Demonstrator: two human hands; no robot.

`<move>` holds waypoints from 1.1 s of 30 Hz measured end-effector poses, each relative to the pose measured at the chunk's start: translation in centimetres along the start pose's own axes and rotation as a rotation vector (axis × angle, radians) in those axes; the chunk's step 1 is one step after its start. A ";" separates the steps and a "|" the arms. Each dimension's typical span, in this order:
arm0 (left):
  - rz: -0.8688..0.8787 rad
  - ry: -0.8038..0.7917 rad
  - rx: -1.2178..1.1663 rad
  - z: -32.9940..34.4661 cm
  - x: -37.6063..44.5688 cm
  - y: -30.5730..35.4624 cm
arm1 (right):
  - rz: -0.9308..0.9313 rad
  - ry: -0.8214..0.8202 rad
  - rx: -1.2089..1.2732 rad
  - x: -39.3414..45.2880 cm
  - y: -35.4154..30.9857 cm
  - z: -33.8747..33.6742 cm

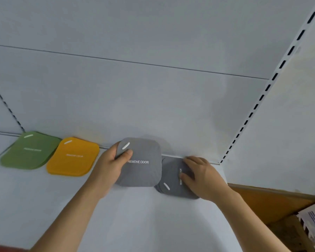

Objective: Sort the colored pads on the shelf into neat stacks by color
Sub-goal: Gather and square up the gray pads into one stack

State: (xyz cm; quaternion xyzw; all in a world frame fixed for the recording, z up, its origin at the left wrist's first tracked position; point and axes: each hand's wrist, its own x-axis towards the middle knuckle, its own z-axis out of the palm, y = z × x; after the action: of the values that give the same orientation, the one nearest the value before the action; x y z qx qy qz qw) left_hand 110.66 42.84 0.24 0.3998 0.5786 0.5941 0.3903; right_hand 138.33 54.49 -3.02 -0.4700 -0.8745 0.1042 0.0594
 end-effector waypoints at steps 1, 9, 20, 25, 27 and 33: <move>-0.010 0.005 -0.002 0.1 -0.1 -0.2 | 0.006 0.016 -0.011 0.2 0.2 0.2; -0.040 0.017 0.043 1.1 -0.4 -1.4 | -0.090 0.270 -0.117 -0.5 0.1 1.2; -0.220 0.114 -0.257 1.4 -0.4 -0.3 | -0.051 0.381 0.475 -3.6 -0.6 -8.4; -0.290 0.069 -0.352 3.9 -1.0 0.5 | 0.100 0.345 0.903 -3.6 -4.0 -7.0; -0.319 -0.005 -0.391 5.0 -1.4 0.6 | 0.122 0.288 0.913 -3.4 -5.7 -4.8; -0.406 -0.052 -0.489 5.5 -1.8 -0.2 | 0.174 0.188 1.004 -3.7 -6.1 -2.4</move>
State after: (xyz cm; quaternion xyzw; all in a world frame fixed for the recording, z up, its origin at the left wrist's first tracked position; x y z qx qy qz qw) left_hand 116.46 43.25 0.08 0.1854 0.4764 0.6152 0.6001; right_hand 135.94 48.44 0.73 -0.4617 -0.6655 0.4727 0.3471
